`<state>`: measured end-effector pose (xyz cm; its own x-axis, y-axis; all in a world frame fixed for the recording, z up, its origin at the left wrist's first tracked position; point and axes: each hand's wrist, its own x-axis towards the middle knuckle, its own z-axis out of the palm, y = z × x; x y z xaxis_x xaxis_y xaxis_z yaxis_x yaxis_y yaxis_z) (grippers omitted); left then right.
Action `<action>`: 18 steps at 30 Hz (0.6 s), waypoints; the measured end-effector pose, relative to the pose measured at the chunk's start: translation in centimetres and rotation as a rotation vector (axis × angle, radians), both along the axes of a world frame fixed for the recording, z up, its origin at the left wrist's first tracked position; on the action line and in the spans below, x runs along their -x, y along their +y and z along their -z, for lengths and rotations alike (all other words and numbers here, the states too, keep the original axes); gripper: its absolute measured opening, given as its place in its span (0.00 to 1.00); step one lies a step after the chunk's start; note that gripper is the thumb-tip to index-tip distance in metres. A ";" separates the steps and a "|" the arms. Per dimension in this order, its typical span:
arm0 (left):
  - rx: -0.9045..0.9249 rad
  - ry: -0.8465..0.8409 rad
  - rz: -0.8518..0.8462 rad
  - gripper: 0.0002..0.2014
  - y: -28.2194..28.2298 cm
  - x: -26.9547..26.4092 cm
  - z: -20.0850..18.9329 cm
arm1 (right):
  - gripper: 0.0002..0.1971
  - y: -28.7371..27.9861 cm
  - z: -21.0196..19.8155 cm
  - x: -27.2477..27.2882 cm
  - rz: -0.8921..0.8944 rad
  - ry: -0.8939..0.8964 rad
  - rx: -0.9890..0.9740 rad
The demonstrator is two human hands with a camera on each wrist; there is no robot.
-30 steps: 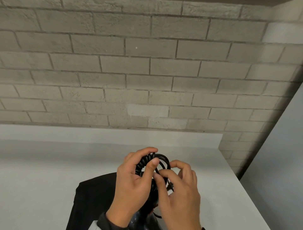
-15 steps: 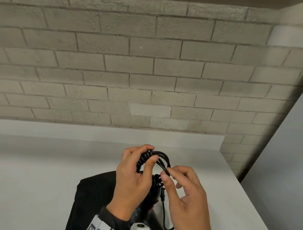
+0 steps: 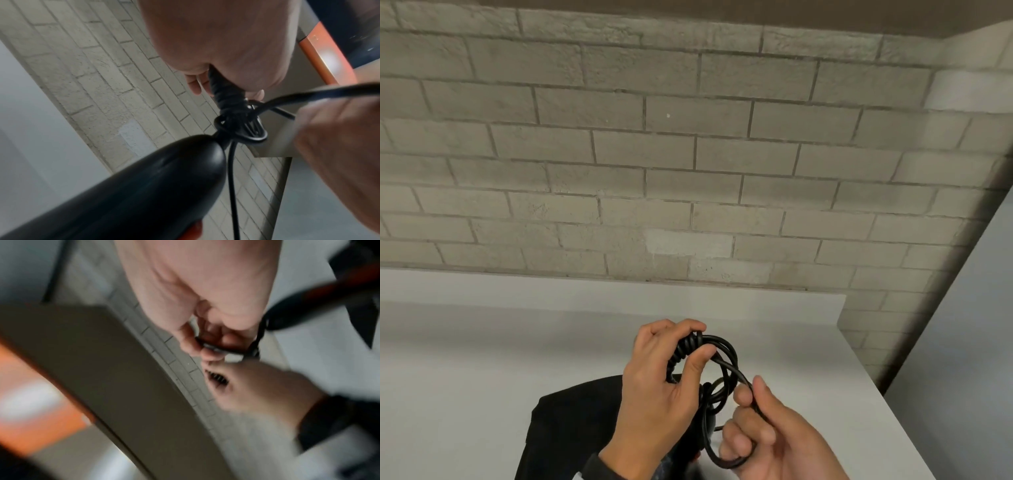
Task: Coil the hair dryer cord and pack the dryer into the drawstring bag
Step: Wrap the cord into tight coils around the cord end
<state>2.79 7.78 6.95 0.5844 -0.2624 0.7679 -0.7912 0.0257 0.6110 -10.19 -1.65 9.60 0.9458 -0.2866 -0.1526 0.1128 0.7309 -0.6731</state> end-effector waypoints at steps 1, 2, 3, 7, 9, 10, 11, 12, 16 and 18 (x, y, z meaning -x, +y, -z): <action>0.004 0.015 0.003 0.12 0.0 -0.1 0.1 | 0.29 0.1 0.6 0.1 0.029 -0.018 0.071; 0.008 0.031 0.007 0.12 0.0 -0.2 0.1 | 0.28 0.3 1.4 0.1 0.066 -0.054 0.226; 0.012 0.044 0.009 0.11 0.0 -0.3 0.1 | 0.26 0.6 2.3 0.1 0.113 -0.079 0.413; 0.037 0.062 0.004 0.11 0.2 -0.6 0.2 | 0.17 1.5 5.7 -0.2 0.162 -0.122 0.685; 0.032 0.046 0.007 0.11 0.3 -0.7 0.2 | 0.23 1.7 6.2 0.2 0.152 -0.107 0.580; 0.028 0.051 0.012 0.12 0.3 -0.7 0.2 | 0.29 1.8 6.0 0.2 0.148 -0.098 0.494; 0.030 0.066 0.016 0.12 0.4 -0.8 0.3 | 0.33 1.6 6.1 0.4 0.140 -0.095 0.426; 0.038 0.082 0.019 0.12 0.4 -0.9 0.3 | 0.34 1.3 6.4 0.4 0.123 -0.126 0.342; 0.032 0.080 0.014 0.12 0.7 -1.2 0.2 | 0.18 -2.1 6.5 2.1 0.356 -0.181 0.154; 0.041 0.086 0.012 0.11 0.7 -1.0 0.3 | 0.18 -1.9 6.5 2.9 0.399 -0.206 0.069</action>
